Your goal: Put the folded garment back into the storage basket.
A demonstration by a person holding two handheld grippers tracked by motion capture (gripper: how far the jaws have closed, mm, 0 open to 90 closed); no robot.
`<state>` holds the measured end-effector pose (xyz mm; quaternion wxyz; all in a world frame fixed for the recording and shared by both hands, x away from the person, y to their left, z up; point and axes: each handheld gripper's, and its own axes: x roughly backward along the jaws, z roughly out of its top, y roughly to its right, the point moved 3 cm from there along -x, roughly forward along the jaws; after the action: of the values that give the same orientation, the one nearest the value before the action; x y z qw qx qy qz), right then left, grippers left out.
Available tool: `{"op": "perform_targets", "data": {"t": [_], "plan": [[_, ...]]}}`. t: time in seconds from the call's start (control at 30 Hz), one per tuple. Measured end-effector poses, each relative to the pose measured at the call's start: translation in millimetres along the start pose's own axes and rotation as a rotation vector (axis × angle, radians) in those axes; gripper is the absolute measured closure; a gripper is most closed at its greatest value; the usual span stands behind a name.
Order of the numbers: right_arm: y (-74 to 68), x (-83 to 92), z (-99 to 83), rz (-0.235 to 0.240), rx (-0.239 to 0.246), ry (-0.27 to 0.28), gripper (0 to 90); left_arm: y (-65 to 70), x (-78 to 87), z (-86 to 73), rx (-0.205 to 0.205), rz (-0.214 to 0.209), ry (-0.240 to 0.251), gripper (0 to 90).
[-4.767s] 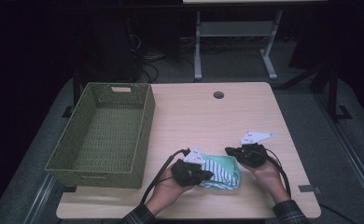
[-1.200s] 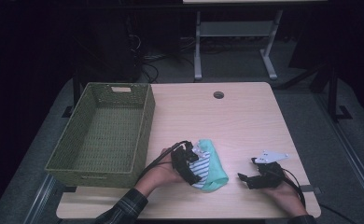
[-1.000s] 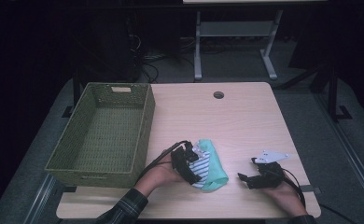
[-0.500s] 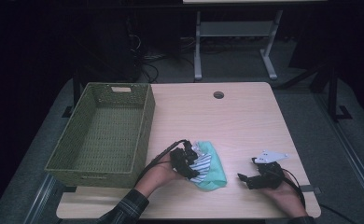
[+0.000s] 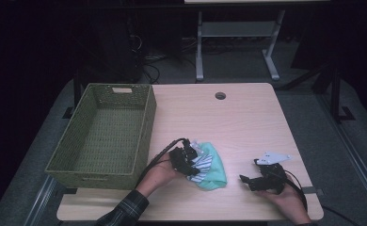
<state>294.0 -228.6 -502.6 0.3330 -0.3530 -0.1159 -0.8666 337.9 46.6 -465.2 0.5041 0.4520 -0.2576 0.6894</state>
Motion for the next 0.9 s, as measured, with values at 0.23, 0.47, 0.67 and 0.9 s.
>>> {"op": "perform_targets", "data": {"t": [0.23,0.47,0.67,0.9], "plan": [[-0.2,0.0,0.0,0.002,-0.002,-0.001,12.8,-0.9,13.3,3.9,0.030,-0.010,0.030,70.9],[-0.2,0.0,0.0,0.002,-0.002,-0.001,12.8,1.8,31.1,11.7,0.026,-0.003,0.046,70.7],[-0.1,0.0,0.0,0.001,-0.001,0.000,12.8,4.7,45.9,17.7,0.023,-0.008,0.067,70.5],[-0.1,-0.1,0.0,0.001,-0.003,0.000,12.6,4.2,64.7,24.3,0.019,-0.012,0.102,70.4]]}}
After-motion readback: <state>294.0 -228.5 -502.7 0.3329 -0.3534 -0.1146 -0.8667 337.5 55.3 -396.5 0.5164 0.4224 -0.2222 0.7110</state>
